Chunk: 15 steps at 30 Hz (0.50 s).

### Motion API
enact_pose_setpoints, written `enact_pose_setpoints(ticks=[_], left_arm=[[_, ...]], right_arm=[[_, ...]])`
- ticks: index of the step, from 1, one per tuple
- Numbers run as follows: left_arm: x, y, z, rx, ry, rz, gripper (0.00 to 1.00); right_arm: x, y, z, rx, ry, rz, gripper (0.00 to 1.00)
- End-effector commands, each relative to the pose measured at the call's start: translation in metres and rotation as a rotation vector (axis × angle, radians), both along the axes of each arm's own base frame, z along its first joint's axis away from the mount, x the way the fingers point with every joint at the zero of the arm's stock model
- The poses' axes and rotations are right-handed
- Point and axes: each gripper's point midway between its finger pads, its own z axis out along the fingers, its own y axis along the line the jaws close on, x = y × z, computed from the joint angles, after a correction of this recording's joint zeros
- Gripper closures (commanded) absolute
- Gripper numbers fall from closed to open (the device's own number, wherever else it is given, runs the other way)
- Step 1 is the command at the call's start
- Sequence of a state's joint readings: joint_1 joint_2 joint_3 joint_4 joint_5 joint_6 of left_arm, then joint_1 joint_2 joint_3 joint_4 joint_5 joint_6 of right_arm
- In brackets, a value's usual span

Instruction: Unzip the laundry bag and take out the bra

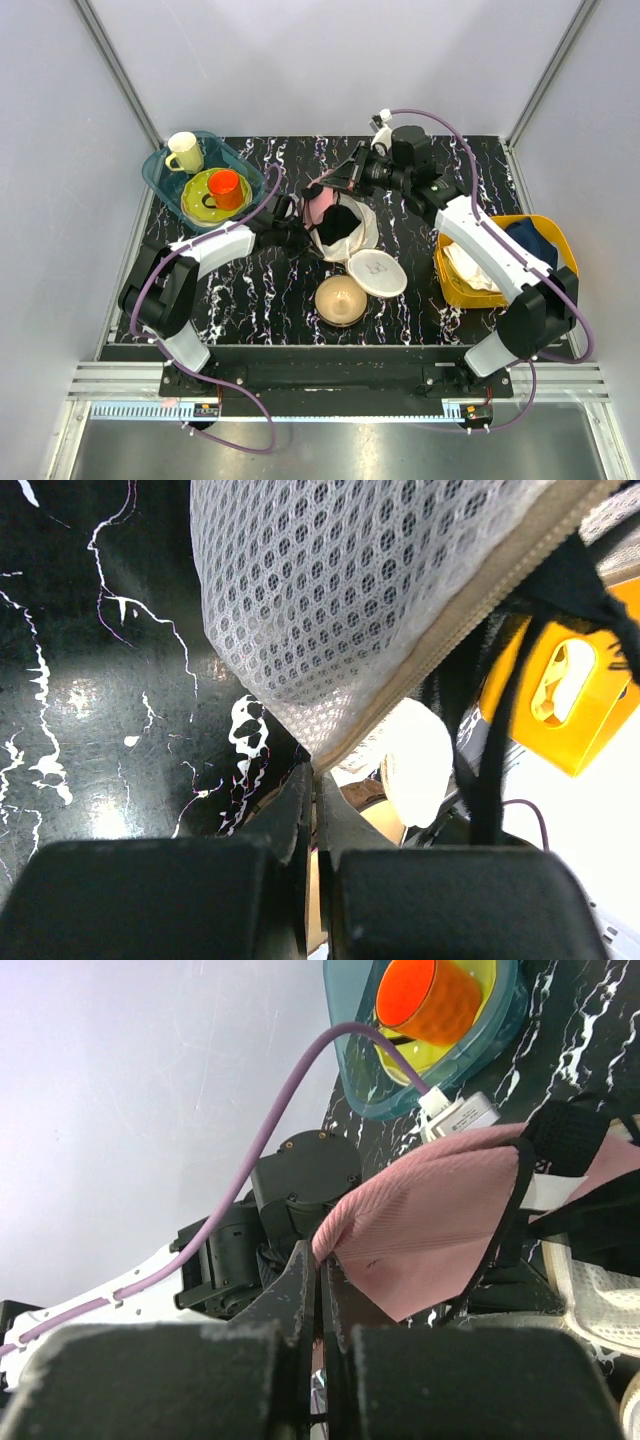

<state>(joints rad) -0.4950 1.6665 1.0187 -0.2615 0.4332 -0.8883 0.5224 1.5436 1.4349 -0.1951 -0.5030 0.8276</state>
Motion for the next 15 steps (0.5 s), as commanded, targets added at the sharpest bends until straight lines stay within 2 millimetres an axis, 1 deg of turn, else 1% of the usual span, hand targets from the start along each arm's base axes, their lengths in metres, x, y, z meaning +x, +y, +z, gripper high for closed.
enact_pose_setpoints(ticks=[1, 2, 3, 4, 5, 7, 8, 9, 11, 12, 14, 15], left_arm=[[0.008, -0.003, 0.020, -0.018, -0.069, -0.002, 1.00], [0.008, -0.003, 0.021, -0.019, -0.068, -0.003, 1.00], [0.008, -0.004, 0.023, -0.024, -0.070, -0.004, 1.00], [0.008, -0.004, 0.025, -0.031, -0.074, -0.007, 1.00], [0.008, -0.005, 0.030, -0.038, -0.084, -0.009, 1.00], [0.008, -0.005, 0.034, -0.042, -0.094, -0.008, 1.00], [0.008, -0.004, 0.037, -0.042, -0.099, -0.008, 1.00], [0.009, -0.004, 0.039, -0.041, -0.104, -0.010, 1.00], [0.010, -0.004, 0.040, -0.033, -0.107, -0.009, 1.00], [0.009, -0.004, 0.040, -0.034, -0.107, -0.012, 1.00], [0.010, -0.005, 0.041, -0.038, -0.108, -0.018, 1.00], [0.010, -0.005, 0.040, -0.037, -0.108, -0.023, 1.00]], right_arm=[[0.000, -0.033, 0.069, 0.016, -0.193, -0.086, 1.00], [0.002, -0.042, 0.070, -0.003, -0.199, -0.113, 1.00], [0.004, -0.056, 0.080, -0.021, -0.246, -0.164, 1.00], [0.011, -0.070, 0.084, -0.037, -0.264, -0.209, 1.00], [0.013, -0.082, 0.083, -0.065, -0.266, -0.238, 1.00], [0.022, -0.109, 0.088, -0.113, -0.303, -0.323, 1.00], [0.023, -0.118, 0.086, -0.131, -0.301, -0.346, 1.00], [0.022, -0.129, 0.089, -0.146, -0.318, -0.386, 1.00], [0.025, -0.149, 0.086, -0.177, -0.319, -0.450, 1.00], [0.023, -0.161, 0.092, -0.198, -0.343, -0.499, 1.00], [0.021, -0.178, 0.092, -0.236, -0.348, -0.558, 1.00], [0.019, -0.194, 0.098, -0.270, -0.373, -0.625, 1.00]])
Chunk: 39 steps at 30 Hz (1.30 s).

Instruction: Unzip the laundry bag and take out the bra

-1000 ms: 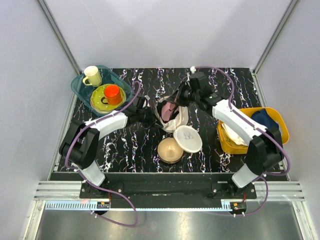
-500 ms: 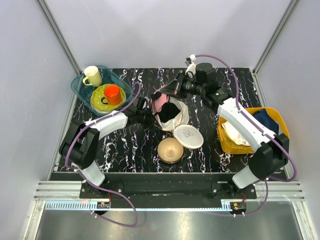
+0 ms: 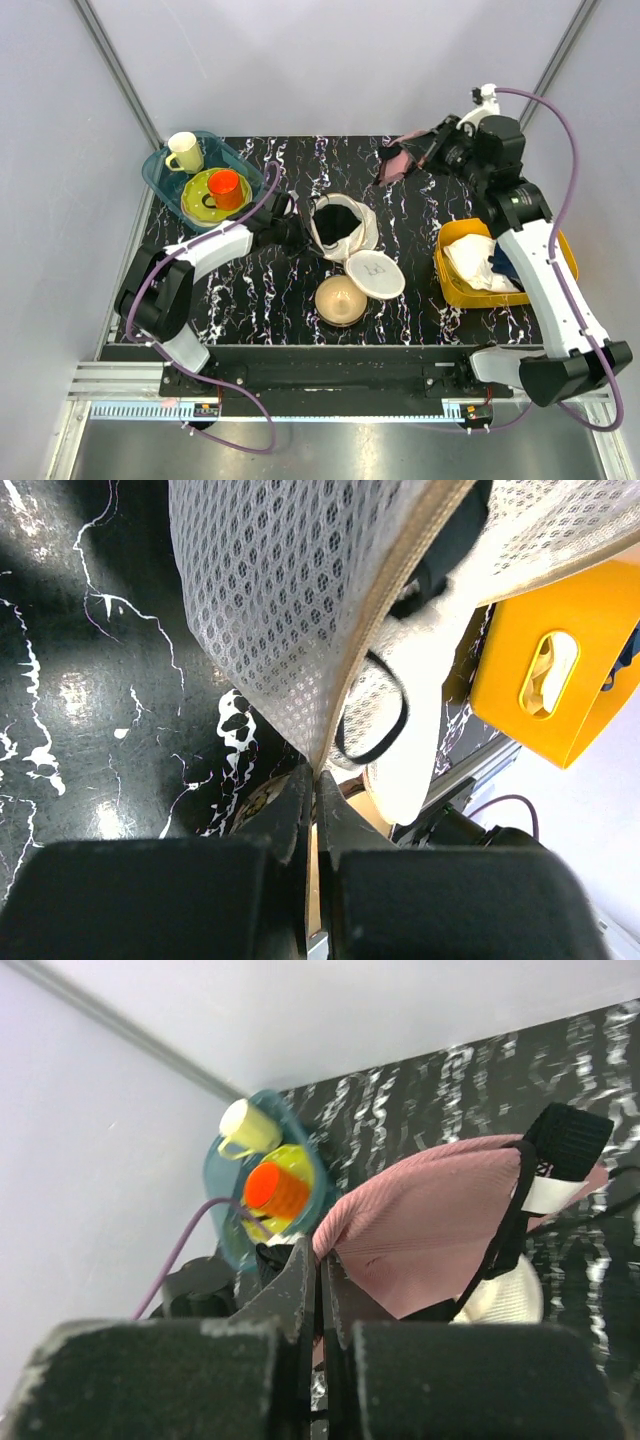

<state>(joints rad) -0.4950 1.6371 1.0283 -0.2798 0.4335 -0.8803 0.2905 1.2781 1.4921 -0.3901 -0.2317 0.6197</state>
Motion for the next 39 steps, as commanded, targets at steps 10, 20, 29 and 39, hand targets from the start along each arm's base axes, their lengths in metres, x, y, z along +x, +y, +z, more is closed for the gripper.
enact_pose_setpoints(ticks=[10, 20, 29, 39], left_arm=[[0.002, -0.008, 0.050, -0.066, -0.140, -0.078, 1.00], [-0.004, -0.007, 0.062, -0.087, -0.188, -0.092, 1.00], [-0.005, -0.006, 0.062, -0.089, -0.199, -0.100, 1.00], [-0.003, -0.006, 0.055, -0.076, -0.186, -0.100, 1.00]], right_arm=[[-0.026, -0.150, -0.006, -0.379, 0.000, -0.625, 1.00], [-0.043, -0.210, -0.087, -0.396, 0.267, -0.775, 1.00], [-0.071, -0.214, -0.088, -0.405, 0.301, -0.783, 1.00], [-0.079, -0.213, -0.115, -0.436, 0.381, -0.757, 1.00]])
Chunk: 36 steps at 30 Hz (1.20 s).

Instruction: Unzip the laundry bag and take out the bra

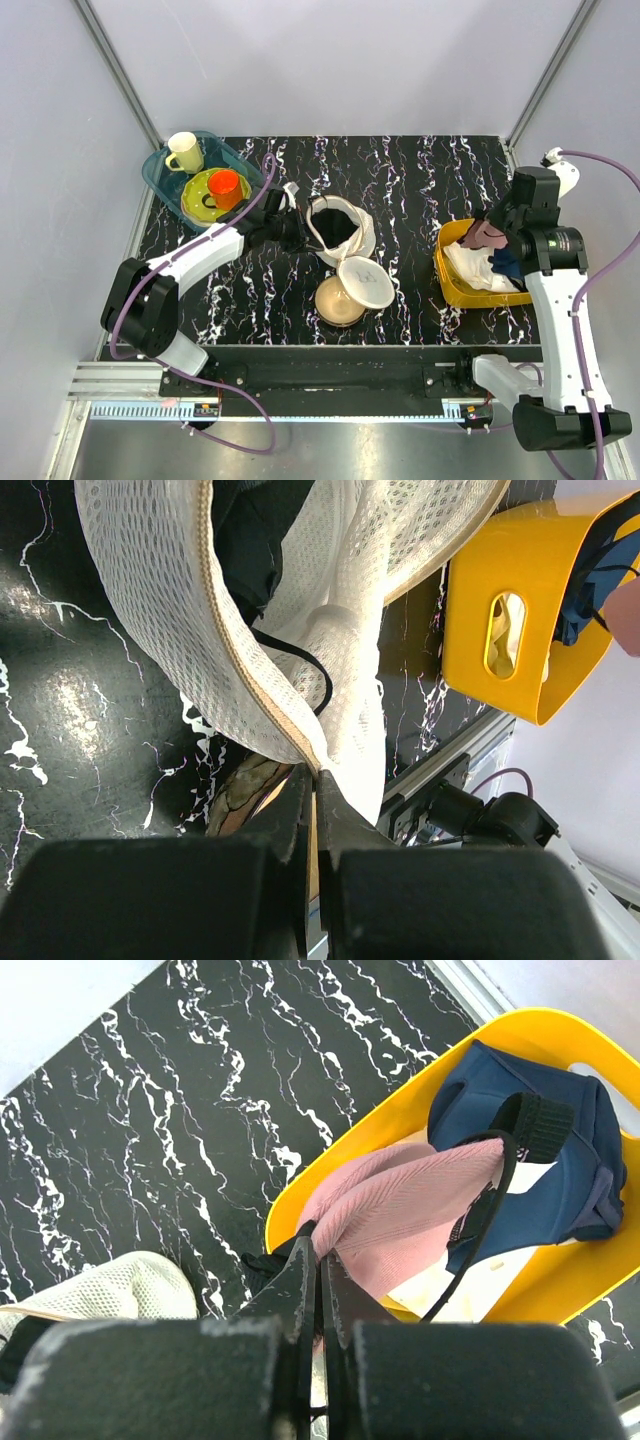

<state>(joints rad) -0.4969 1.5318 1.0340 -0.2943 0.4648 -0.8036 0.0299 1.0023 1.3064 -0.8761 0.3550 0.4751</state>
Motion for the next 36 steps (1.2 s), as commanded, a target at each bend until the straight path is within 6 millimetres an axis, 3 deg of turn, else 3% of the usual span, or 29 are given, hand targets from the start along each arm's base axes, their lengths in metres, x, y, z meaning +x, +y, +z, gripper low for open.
enact_pose_setpoints(ticks=[1, 5, 7, 8, 9, 10, 11, 15, 18, 20, 23, 24, 25, 28, 30, 32, 34, 36], left_arm=[[0.004, -0.006, 0.017, -0.032, -0.063, -0.026, 1.00], [0.005, -0.004, 0.018, -0.024, -0.067, -0.020, 1.00], [0.005, -0.004, 0.020, -0.025, -0.072, -0.019, 1.00], [0.004, -0.004, 0.019, -0.023, -0.071, -0.024, 1.00], [0.004, -0.004, 0.020, -0.024, -0.072, -0.022, 1.00], [0.005, -0.003, 0.020, -0.021, -0.072, -0.020, 1.00], [0.004, -0.003, 0.019, -0.018, -0.070, -0.022, 1.00], [0.003, -0.003, 0.017, -0.017, -0.067, -0.019, 1.00], [0.004, -0.005, 0.017, -0.026, -0.061, -0.022, 1.00], [0.005, -0.006, 0.016, -0.026, -0.059, -0.025, 1.00], [0.005, -0.006, 0.015, -0.029, -0.056, -0.028, 1.00], [0.005, -0.007, 0.016, -0.030, -0.057, -0.029, 1.00], [0.004, -0.006, 0.015, -0.029, -0.055, -0.029, 1.00], [0.003, -0.005, 0.015, -0.026, -0.057, -0.028, 1.00], [0.003, -0.005, 0.016, -0.026, -0.058, -0.029, 1.00], [0.003, -0.005, 0.016, -0.025, -0.058, -0.028, 1.00], [0.004, -0.006, 0.016, -0.026, -0.058, -0.030, 1.00], [0.005, -0.007, 0.016, -0.029, -0.058, -0.032, 1.00]], right_arm=[[0.009, -0.001, -0.020, 0.004, 0.055, -0.007, 1.00], [0.040, 0.010, -0.064, 0.083, 0.124, 0.017, 1.00], [0.054, 0.002, -0.088, 0.126, 0.144, -0.005, 1.00], [0.063, 0.008, -0.113, 0.187, 0.215, 0.032, 0.97], [0.070, 0.002, -0.117, 0.211, 0.232, 0.024, 0.81], [0.069, 0.004, -0.124, 0.227, 0.280, 0.026, 0.42], [0.076, 0.004, -0.125, 0.231, 0.290, 0.026, 0.36], [0.077, 0.002, -0.109, 0.222, 0.220, 0.026, 0.30], [0.070, 0.002, -0.103, 0.213, 0.194, 0.023, 0.31], [0.066, 0.005, -0.107, 0.228, 0.177, 0.023, 0.38], [0.065, 0.006, -0.120, 0.246, 0.183, 0.016, 0.68], [0.064, 0.006, -0.123, 0.245, 0.189, 0.011, 0.91], [0.063, 0.006, -0.126, 0.246, 0.198, 0.008, 0.98], [0.059, 0.005, -0.121, 0.239, 0.181, 0.006, 1.00], [0.055, 0.002, -0.106, 0.222, 0.135, -0.005, 0.98], [0.053, 0.002, -0.091, 0.219, 0.090, 0.003, 0.72], [0.056, 0.006, -0.086, 0.229, 0.073, 0.026, 0.25], [0.060, 0.009, -0.092, 0.250, 0.090, 0.031, 0.13]])
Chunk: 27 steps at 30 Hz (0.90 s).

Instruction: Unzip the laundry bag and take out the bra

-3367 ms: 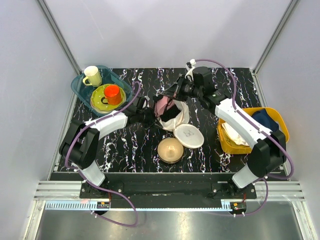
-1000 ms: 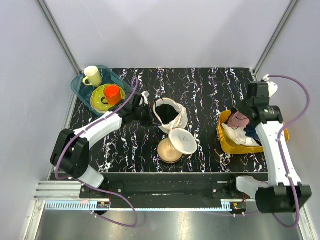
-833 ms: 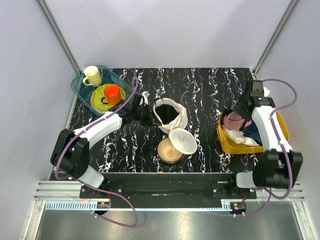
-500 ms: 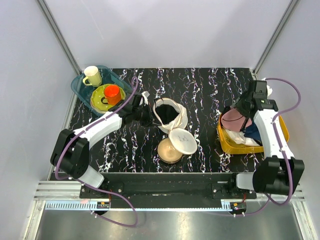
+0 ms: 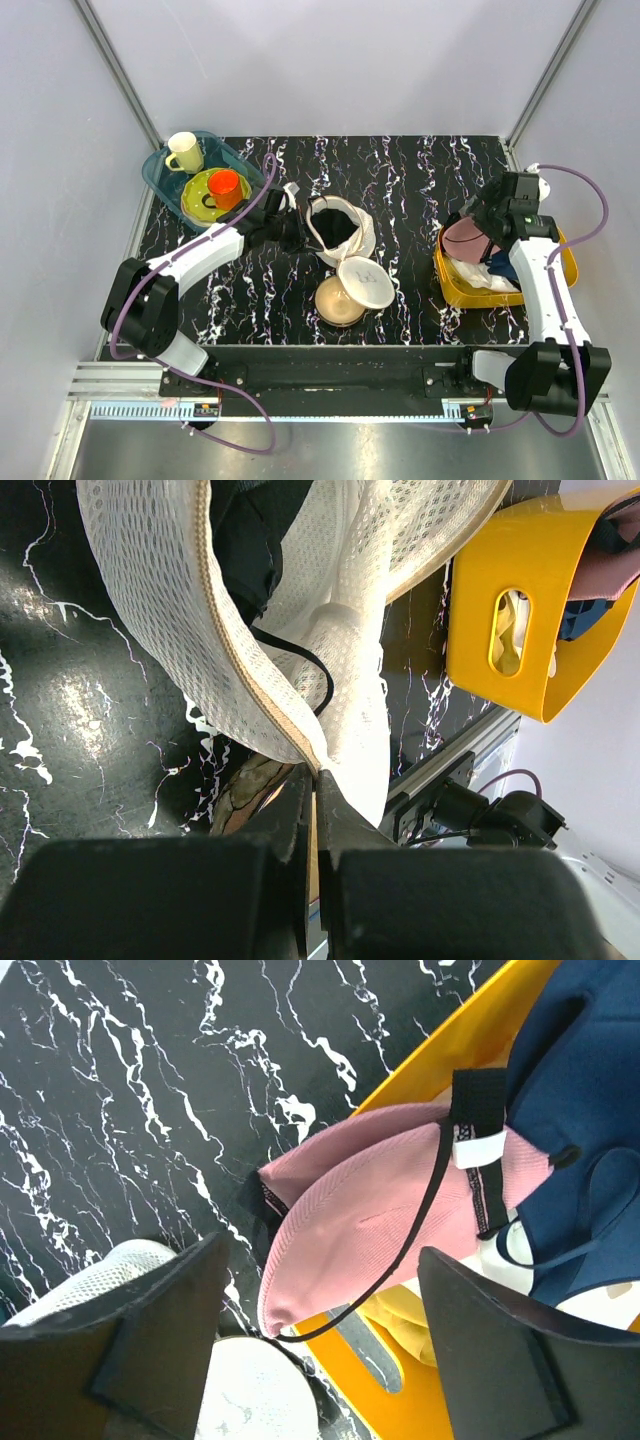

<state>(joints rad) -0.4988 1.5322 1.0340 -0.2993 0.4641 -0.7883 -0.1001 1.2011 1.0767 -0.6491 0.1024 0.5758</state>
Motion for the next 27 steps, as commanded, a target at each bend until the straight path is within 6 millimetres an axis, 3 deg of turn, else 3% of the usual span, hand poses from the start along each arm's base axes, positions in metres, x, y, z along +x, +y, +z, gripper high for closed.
enact_pose_setpoints(ticks=[1, 7, 10, 11, 12, 13, 15, 16, 18, 19, 21, 22, 24, 25, 27], left_arm=[[0.005, -0.007, 0.018, -0.038, -0.051, -0.021, 1.00], [0.004, -0.005, 0.020, -0.037, -0.059, -0.019, 1.00], [0.003, -0.005, 0.021, -0.038, -0.063, -0.020, 1.00], [0.004, -0.005, 0.021, -0.038, -0.064, -0.021, 1.00], [0.003, -0.006, 0.021, -0.037, -0.060, -0.021, 1.00], [0.004, -0.006, 0.023, -0.039, -0.066, -0.024, 1.00], [0.004, -0.006, 0.023, -0.036, -0.067, -0.026, 1.00], [0.004, -0.005, 0.024, -0.033, -0.070, -0.027, 1.00], [0.004, -0.005, 0.023, -0.030, -0.068, -0.031, 1.00], [0.004, -0.005, 0.023, -0.029, -0.068, -0.034, 1.00], [0.004, -0.006, 0.022, -0.031, -0.066, -0.040, 1.00], [0.003, -0.006, 0.022, -0.030, -0.066, -0.041, 1.00], [0.002, -0.006, 0.022, -0.031, -0.066, -0.043, 1.00], [0.002, -0.005, 0.022, -0.031, -0.069, -0.044, 1.00], [0.001, -0.004, 0.021, -0.028, -0.070, -0.044, 1.00]], right_arm=[[0.018, 0.004, 0.015, 0.021, -0.070, 0.012, 0.10], [0.036, 0.009, -0.024, 0.072, -0.001, 0.020, 0.12], [0.030, 0.006, -0.033, 0.061, 0.018, 0.007, 0.30], [0.028, 0.005, -0.032, 0.054, 0.011, 0.000, 0.51], [0.025, 0.003, -0.029, 0.044, -0.002, -0.015, 0.64], [0.018, -0.004, -0.019, 0.016, -0.034, -0.043, 0.80], [0.006, -0.009, -0.008, -0.015, -0.053, -0.067, 1.00], [-0.001, -0.015, 0.012, -0.047, -0.103, -0.088, 1.00], [-0.017, -0.019, 0.026, -0.077, -0.114, -0.104, 1.00], [-0.024, -0.022, 0.046, -0.097, -0.163, -0.118, 1.00], [-0.040, -0.025, 0.057, -0.120, -0.164, -0.132, 1.00], [-0.048, -0.028, 0.074, -0.134, -0.207, -0.150, 1.00], [-0.065, -0.032, 0.082, -0.162, -0.193, -0.166, 1.00], [-0.073, -0.038, 0.100, -0.187, -0.229, -0.192, 1.00], [-0.089, -0.045, 0.116, -0.233, -0.244, -0.218, 1.00]])
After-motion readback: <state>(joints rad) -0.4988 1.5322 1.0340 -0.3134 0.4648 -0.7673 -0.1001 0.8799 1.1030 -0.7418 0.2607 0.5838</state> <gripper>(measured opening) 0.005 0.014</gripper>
